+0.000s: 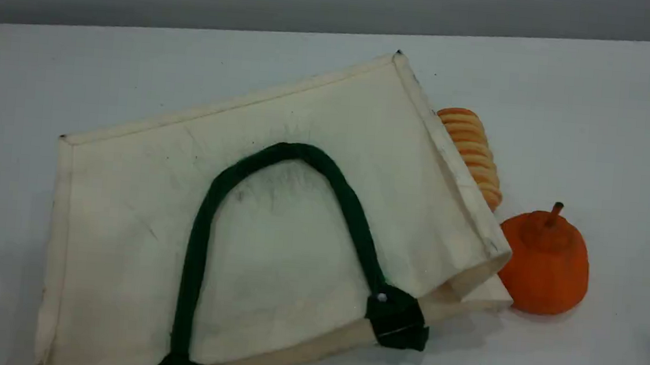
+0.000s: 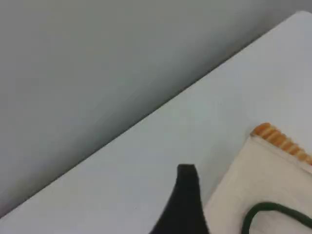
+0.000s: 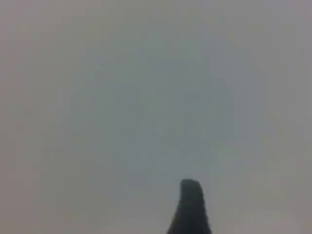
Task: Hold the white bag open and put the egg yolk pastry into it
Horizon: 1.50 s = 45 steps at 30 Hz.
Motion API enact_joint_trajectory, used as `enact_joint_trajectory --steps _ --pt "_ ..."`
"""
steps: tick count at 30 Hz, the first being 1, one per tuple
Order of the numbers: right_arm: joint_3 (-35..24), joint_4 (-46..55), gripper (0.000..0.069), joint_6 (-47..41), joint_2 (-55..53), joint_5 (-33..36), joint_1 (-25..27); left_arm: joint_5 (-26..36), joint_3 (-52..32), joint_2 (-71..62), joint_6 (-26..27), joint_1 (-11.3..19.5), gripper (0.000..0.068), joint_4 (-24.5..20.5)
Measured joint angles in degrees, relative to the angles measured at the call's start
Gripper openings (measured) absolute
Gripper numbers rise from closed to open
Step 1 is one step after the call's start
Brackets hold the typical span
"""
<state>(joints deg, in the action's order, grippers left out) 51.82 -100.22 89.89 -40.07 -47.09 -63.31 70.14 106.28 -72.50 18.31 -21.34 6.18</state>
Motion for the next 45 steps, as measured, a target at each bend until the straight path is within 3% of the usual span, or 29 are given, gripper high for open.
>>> enact_joint_trajectory --steps 5,8,11,14,18,24,45 --pt "-2.9 0.0 0.0473 0.1 -0.2 4.1 -8.3 -0.2 -1.5 0.5 -1.3 0.0 0.0586 -0.2" --pt "-3.8 0.2 0.0465 0.1 -0.2 12.1 -13.7 -0.2 -3.4 1.5 -1.4 0.0 0.0586 -0.2" --pt "-3.9 0.7 0.0464 0.1 -0.2 24.3 -18.3 -0.1 -4.1 1.9 -1.4 0.0 0.0586 -0.3" --pt "-4.1 0.9 0.0463 0.1 -0.2 33.1 -19.7 -0.2 -4.1 1.9 -1.3 0.0 0.0586 -0.3" --pt "-4.1 0.8 0.0463 0.1 -0.2 38.0 -19.6 -0.2 -4.1 1.9 -1.3 0.0 0.0586 -0.3" --pt "-4.1 0.3 0.0463 0.1 -0.2 35.1 -19.5 -0.2 -4.0 1.9 -1.3 0.0 0.0586 -0.1" --pt "-4.1 0.3 0.0463 0.1 -0.2 38.4 -19.5 -0.2 -4.0 1.9 -1.3 0.0 0.0586 0.0"
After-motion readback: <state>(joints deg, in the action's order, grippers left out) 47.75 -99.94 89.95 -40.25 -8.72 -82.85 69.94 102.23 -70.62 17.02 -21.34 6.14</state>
